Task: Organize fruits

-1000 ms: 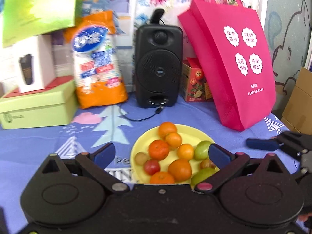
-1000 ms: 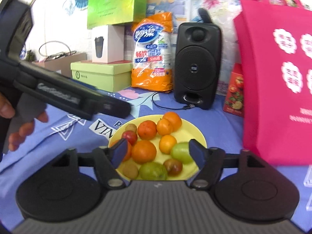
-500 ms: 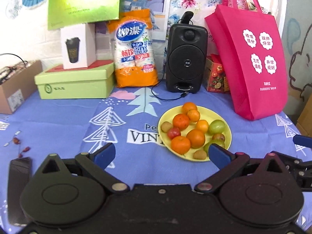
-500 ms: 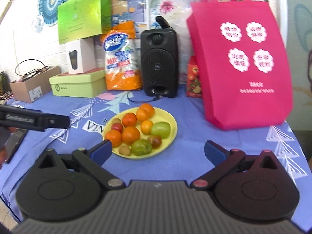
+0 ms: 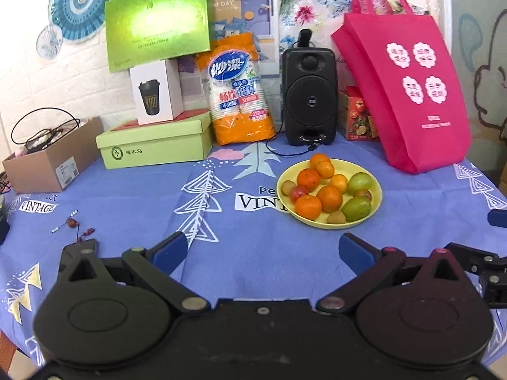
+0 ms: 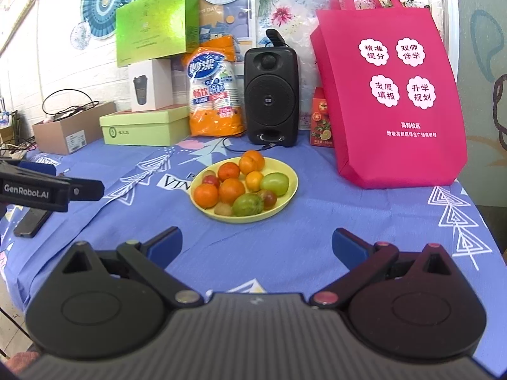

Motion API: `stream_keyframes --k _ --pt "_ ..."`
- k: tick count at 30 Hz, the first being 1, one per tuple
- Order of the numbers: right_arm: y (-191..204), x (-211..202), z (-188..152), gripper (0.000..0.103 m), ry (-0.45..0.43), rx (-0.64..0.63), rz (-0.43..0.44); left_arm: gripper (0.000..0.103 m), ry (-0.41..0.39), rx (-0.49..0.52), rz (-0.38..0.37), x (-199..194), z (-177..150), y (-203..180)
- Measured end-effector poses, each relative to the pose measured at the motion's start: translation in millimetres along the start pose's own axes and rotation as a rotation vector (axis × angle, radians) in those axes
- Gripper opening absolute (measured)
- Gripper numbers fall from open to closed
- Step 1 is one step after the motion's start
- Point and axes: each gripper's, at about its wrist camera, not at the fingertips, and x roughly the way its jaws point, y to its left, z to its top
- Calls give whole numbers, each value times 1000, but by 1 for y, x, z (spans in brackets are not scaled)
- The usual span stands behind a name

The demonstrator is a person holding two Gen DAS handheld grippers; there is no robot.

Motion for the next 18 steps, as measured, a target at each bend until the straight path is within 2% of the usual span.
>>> stream_keyframes --k 2,5,8,10,13,18 --pt "1 -6 -4 103 -5 -3 3 103 1 -1 -10 -7 -4 -2" --pt "4 -15 -9 103 -12 -11 9 103 -43 -3 -36 -20 -11 -4" --pt "4 -23 -13 103 -26 -18 10 103 -48 -52 49 -32 -18 -7" --pt "4 -29 -16 103 -35 -16 11 103 -60 -59 48 -38 -21 -7" --pt "3 -35 -20 103 -42 -12 16 103 -55 -69 66 -42 -26 -7" --pt "1 -40 -26 103 -38 -8 9 103 0 -53 71 -36 -30 -5"
